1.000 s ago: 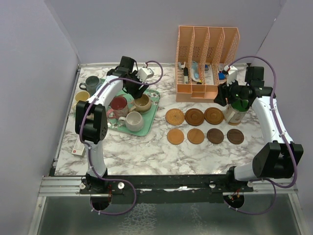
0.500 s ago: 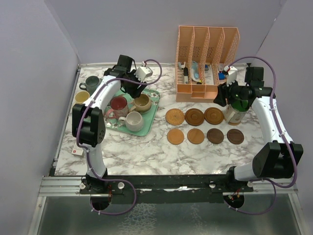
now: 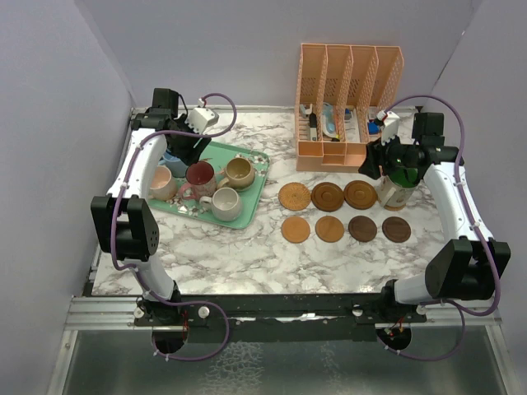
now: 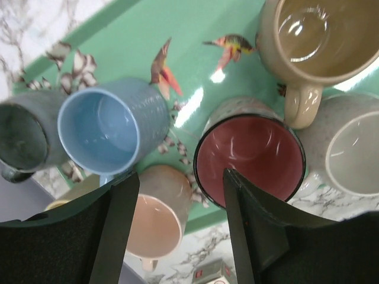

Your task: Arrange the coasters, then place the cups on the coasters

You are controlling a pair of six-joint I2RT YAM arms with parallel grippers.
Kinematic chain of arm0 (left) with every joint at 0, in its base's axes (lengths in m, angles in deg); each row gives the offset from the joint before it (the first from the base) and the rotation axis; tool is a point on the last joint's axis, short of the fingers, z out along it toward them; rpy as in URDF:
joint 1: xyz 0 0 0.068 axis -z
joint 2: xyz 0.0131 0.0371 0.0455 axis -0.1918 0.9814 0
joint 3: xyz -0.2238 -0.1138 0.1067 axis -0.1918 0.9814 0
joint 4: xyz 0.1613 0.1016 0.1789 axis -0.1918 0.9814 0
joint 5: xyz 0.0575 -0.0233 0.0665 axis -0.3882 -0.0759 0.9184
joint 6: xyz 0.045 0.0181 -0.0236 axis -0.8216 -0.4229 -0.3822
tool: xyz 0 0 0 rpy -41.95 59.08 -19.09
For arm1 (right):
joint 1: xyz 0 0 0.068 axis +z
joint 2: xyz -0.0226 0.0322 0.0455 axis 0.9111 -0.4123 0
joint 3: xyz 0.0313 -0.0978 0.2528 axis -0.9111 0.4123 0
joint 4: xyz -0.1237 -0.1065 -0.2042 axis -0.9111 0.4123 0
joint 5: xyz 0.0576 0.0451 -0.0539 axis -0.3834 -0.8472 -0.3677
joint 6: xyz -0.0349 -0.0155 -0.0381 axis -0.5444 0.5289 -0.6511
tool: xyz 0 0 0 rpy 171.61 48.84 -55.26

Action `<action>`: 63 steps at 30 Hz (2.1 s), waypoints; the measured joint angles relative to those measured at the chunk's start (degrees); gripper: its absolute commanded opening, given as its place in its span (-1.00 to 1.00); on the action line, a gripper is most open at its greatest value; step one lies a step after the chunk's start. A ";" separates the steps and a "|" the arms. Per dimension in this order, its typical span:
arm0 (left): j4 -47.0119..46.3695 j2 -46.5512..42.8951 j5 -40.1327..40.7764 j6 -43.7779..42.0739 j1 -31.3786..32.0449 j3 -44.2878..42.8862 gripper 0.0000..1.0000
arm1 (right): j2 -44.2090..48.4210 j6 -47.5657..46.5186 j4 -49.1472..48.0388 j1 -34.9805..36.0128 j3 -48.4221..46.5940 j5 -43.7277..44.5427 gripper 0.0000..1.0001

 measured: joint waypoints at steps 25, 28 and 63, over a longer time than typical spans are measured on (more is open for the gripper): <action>5.46 9.75 0.92 -3.02 -1.22 -2.14 -0.46 | 0.00 0.00 -1.20 0.00 1.53 -0.50 0.08; 5.81 10.08 0.90 -3.30 -1.22 -2.14 -0.55 | 0.00 0.00 -1.20 0.00 1.53 -0.50 0.08; 10.08 -0.42 13.35 6.08 12.35 -20.65 -1.00 | -7.15 10.80 -15.56 14.51 -14.69 -2.19 0.30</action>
